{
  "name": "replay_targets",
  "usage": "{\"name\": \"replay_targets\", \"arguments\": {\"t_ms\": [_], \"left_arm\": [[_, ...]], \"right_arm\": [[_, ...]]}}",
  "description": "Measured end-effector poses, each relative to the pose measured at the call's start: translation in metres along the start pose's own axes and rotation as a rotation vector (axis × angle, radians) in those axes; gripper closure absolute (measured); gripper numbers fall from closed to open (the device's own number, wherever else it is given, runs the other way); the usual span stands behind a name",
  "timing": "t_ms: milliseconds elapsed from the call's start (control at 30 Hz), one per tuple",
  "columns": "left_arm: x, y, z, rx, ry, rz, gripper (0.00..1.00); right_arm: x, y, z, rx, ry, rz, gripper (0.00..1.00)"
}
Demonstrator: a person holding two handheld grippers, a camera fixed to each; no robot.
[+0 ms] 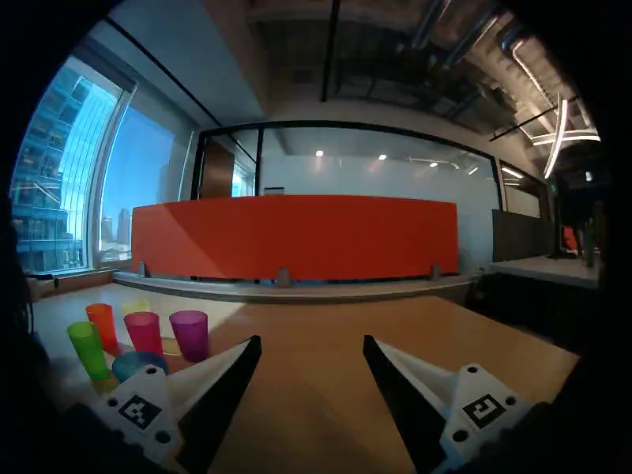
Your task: Pour water
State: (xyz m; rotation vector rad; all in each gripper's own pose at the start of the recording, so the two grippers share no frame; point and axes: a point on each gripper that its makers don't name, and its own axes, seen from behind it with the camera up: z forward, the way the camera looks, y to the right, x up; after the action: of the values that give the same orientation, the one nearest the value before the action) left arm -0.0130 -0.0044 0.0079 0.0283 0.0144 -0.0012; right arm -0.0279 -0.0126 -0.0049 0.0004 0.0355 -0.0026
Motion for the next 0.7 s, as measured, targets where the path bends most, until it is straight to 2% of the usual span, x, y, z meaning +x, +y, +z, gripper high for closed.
{"name": "replay_targets", "arguments": {"t_ms": [700], "left_arm": [[-0.0001, -0.0004, -0.0001, 0.0, 0.0, 0.0, 0.16]], "right_arm": [[-0.0005, -0.0002, -0.0012, 0.0, 0.0, 0.0, 0.0]]}}
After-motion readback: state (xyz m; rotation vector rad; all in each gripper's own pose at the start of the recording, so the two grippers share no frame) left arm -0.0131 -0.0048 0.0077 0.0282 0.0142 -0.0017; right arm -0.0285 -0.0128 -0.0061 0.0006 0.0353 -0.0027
